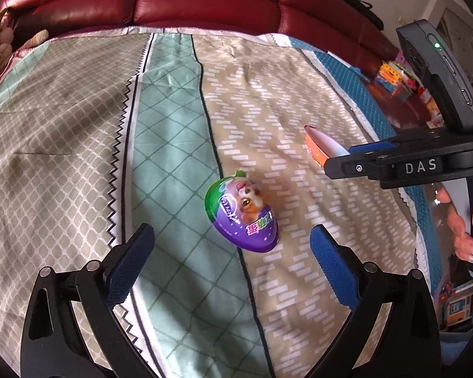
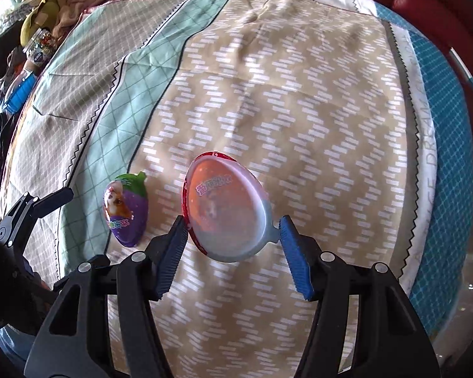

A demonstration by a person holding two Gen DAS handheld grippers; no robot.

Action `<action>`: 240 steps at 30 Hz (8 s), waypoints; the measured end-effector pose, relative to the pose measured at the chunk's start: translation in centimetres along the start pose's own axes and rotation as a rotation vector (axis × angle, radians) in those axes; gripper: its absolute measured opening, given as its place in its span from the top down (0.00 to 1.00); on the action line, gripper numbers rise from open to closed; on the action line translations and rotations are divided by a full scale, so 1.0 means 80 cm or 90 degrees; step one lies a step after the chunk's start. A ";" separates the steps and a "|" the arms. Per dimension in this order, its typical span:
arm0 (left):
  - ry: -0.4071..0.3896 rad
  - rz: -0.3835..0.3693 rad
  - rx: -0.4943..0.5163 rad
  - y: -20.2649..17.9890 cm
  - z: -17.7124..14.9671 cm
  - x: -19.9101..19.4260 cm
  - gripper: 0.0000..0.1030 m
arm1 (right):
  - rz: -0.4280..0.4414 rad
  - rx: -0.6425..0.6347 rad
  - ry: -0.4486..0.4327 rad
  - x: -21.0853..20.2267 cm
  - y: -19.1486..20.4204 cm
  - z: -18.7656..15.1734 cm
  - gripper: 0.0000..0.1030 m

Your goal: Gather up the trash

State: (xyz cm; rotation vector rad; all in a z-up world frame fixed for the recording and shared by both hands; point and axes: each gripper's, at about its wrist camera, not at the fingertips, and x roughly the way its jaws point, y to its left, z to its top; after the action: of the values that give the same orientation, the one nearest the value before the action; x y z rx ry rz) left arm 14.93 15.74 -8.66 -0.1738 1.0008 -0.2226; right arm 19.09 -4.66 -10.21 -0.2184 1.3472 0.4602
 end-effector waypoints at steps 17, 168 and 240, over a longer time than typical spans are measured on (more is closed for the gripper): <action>0.002 0.120 0.047 -0.050 0.006 0.041 0.43 | 0.027 0.052 -0.025 -0.024 -0.068 -0.044 0.44; -0.002 -0.053 0.259 -0.493 -0.067 0.001 0.04 | -0.168 0.314 -0.216 -0.240 -0.339 -0.479 0.06; -0.008 -0.021 0.246 -0.466 -0.077 0.013 0.04 | -0.169 0.312 -0.179 -0.202 -0.344 -0.481 0.06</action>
State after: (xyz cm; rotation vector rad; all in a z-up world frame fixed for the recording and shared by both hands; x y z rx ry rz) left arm 6.31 -20.69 -3.59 0.1604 0.9252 -0.4395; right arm -5.29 -48.12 -6.02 0.0733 1.0970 -0.0685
